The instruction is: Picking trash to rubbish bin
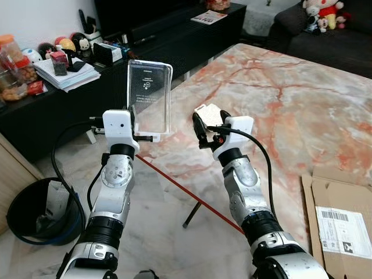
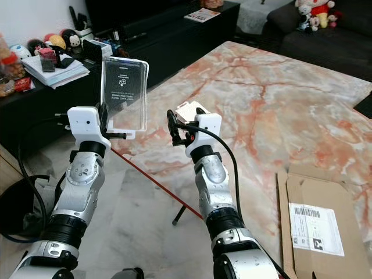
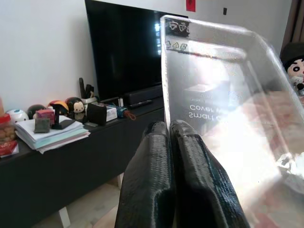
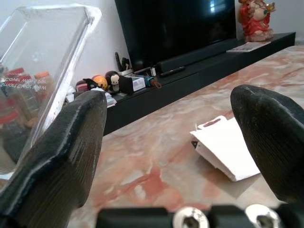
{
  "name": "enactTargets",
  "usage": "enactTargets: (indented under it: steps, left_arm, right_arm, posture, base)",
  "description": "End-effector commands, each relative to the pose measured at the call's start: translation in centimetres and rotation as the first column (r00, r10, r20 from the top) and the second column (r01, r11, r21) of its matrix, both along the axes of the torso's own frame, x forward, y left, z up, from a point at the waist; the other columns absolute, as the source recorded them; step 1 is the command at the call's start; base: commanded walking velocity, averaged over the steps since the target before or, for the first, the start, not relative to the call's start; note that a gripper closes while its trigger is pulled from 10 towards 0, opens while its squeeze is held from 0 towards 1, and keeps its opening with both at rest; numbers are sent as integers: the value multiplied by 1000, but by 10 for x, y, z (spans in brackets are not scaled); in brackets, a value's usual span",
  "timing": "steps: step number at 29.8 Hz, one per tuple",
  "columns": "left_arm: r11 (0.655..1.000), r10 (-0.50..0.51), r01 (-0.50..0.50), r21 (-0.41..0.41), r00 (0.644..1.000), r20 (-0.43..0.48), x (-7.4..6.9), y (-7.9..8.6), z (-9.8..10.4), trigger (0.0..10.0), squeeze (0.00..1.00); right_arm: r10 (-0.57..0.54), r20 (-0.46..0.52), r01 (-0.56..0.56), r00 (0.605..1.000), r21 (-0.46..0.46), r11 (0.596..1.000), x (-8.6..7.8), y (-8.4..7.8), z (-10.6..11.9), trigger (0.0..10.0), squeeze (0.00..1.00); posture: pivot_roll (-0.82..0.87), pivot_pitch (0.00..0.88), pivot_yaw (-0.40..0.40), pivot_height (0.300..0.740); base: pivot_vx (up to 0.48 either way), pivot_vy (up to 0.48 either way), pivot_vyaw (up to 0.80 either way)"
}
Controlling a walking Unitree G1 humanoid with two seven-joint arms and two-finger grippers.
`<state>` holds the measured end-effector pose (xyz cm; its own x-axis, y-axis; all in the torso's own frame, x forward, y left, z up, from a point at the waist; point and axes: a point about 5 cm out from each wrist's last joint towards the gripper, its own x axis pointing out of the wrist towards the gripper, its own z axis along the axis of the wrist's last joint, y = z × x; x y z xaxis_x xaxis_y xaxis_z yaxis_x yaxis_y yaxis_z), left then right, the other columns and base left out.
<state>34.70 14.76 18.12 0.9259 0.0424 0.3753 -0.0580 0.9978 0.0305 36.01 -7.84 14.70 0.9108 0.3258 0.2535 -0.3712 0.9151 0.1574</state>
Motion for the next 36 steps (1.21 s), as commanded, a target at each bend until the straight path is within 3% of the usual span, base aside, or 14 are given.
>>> enactTargets:
  steps: [1, 24, 30, 36]
  left_arm:
    - [1000, -6, 6, 2, 1000, 24, 0, -2, 5, 10000, 0]
    - [1000, 4, -4, -6, 1000, 15, 0, 0, 2, 10000, 0]
    - [1000, -26, 26, -2, 999, -44, 1, 1, -9, 10000, 0]
    - [998, -56, 50, -43, 987, -147, -1, 14, -36, 10000, 0]
  right_arm:
    - [7, 5, -7, 1000, -1, 1000, 1, 2, 3, 10000, 0]
    - [19, -1, -19, 1000, -11, 1000, 2, 4, 2, 10000, 0]
    - [15, -18, -16, 1000, -19, 1000, 1, 2, -3, 10000, 0]
    - [-6, -88, 3, 996, -34, 999, 0, -8, -19, 10000, 0]
  posture:
    - [102, 99, 1, 740]
    - [102, 106, -7, 740]
    - [100, 110, -11, 740]
    - [100, 122, -17, 740]
  base:
    - [-262, 0, 0]
    - [-211, 0, 0]
    - [0, 0, 0]
    - [0, 0, 0]
